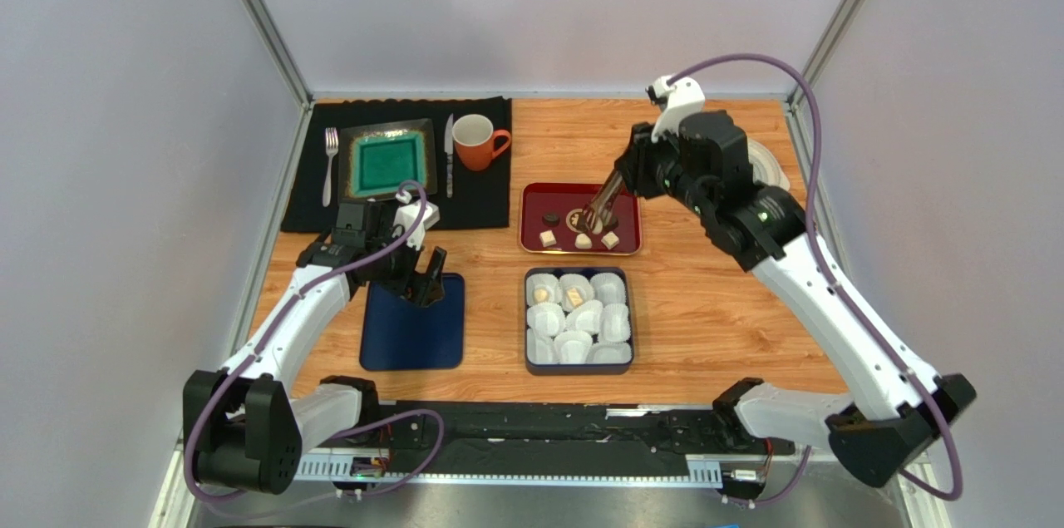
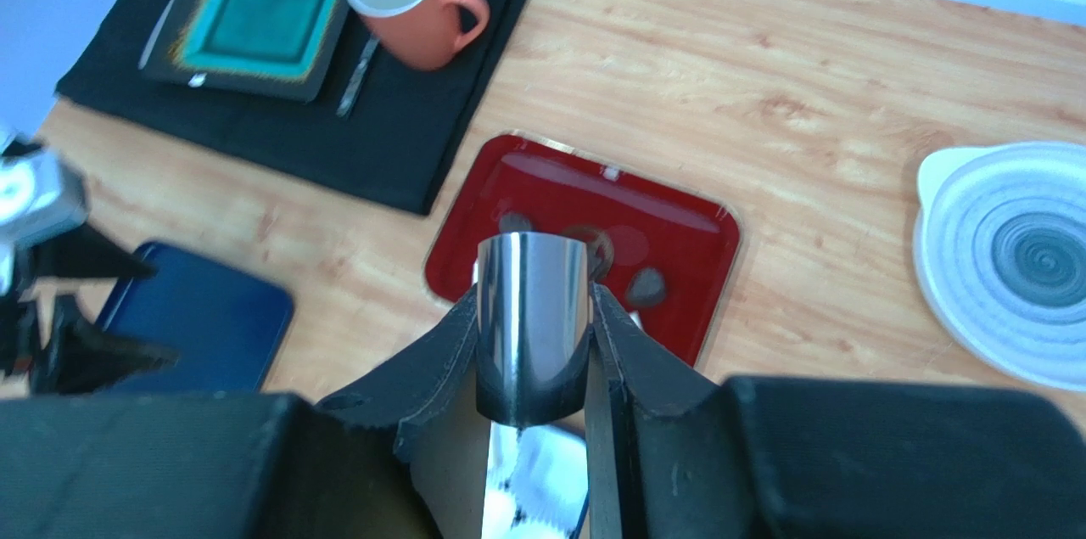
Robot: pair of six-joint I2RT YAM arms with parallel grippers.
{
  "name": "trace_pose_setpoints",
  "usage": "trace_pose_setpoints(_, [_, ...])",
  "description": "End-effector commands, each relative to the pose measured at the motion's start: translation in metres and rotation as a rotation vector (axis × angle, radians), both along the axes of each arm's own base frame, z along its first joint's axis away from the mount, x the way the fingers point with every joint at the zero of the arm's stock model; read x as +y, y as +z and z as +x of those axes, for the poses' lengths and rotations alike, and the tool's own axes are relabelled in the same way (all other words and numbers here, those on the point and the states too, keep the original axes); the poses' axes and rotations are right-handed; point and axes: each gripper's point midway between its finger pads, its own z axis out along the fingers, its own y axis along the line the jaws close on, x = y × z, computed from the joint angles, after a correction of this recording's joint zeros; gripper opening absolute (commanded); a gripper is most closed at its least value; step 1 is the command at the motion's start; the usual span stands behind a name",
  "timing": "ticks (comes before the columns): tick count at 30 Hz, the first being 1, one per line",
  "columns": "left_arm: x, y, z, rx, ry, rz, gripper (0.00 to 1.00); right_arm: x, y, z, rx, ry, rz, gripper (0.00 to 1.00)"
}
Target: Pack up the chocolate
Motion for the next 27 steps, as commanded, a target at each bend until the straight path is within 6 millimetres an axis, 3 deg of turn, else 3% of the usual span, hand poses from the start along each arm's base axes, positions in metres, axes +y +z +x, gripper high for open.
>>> trace_pose_setpoints(1, [-0.004, 0.018, 0.01, -0.06, -0.007, -0.023, 0.99, -0.009, -0.023, -0.038, 0.069, -0.021, -0.018, 0.16])
trace_pose_setpoints(2, [-0.004, 0.018, 0.009, -0.058, -0.007, -0.025, 0.99, -0.013, -0.018, -0.047, 0.058, -0.021, -0.002, 0.16])
trace_pose_setpoints(5, [-0.005, 0.019, 0.009, -0.053, -0.006, -0.031, 0.99, -0.02, -0.028, -0.065, 0.086, -0.024, 0.009, 0.16])
trace_pose_setpoints(10, [-0.006, 0.021, 0.008, -0.058, -0.008, -0.037, 0.99, -0.027, -0.042, -0.08, 0.116, -0.02, -0.002, 0.16])
trace_pose_setpoints(27, [-0.01, 0.021, 0.004, -0.044, -0.027, -0.056, 0.99, -0.017, -0.058, -0.075, 0.136, 0.003, -0.004, 0.19])
